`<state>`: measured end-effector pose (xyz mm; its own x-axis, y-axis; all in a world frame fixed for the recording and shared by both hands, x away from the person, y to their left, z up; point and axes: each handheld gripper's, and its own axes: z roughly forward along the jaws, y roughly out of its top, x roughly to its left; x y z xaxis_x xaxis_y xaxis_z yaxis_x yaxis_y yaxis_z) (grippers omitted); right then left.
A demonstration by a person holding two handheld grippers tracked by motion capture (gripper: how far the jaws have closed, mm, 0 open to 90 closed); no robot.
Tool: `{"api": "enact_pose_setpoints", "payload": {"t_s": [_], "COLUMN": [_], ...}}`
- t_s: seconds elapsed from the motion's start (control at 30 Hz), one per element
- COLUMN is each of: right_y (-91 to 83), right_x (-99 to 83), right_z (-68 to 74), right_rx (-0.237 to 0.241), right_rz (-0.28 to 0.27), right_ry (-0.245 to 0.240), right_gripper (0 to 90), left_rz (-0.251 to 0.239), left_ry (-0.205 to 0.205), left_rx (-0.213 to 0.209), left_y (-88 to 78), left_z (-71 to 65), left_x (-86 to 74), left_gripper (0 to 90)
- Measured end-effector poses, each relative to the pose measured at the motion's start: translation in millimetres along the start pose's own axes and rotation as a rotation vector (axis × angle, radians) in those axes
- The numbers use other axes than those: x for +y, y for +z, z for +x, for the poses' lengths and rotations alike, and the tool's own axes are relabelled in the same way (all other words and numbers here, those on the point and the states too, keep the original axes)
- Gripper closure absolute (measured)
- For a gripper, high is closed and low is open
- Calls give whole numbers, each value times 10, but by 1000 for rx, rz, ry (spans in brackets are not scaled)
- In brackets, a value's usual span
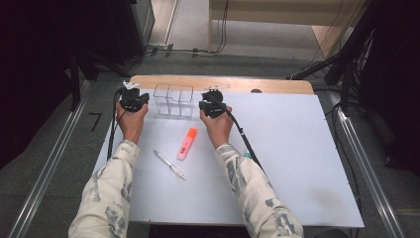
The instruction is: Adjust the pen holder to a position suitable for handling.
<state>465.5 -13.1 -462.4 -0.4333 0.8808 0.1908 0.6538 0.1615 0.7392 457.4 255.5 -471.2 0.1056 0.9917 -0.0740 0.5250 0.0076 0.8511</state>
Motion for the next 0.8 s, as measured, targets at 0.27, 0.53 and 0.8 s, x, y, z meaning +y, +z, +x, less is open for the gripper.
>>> {"api": "enact_pose_setpoints", "payload": {"t_s": [0.27,0.53,0.8], "right_y": [174,194,75], "right_x": [9,22,-10], "right_z": [37,9,-280], "right_rx": [52,47,39], "right_rz": [-12,10,6], "right_ry": [16,16,36], "right_gripper": [874,875,877], "left_rz": [29,43,53], "left_ry": [78,83,108], "left_rx": [-50,-96,-159], "left_y": [89,94,135], "left_z": [-110,-149,-439], "left_x": [73,72,59], "left_gripper": [900,900,900]}}
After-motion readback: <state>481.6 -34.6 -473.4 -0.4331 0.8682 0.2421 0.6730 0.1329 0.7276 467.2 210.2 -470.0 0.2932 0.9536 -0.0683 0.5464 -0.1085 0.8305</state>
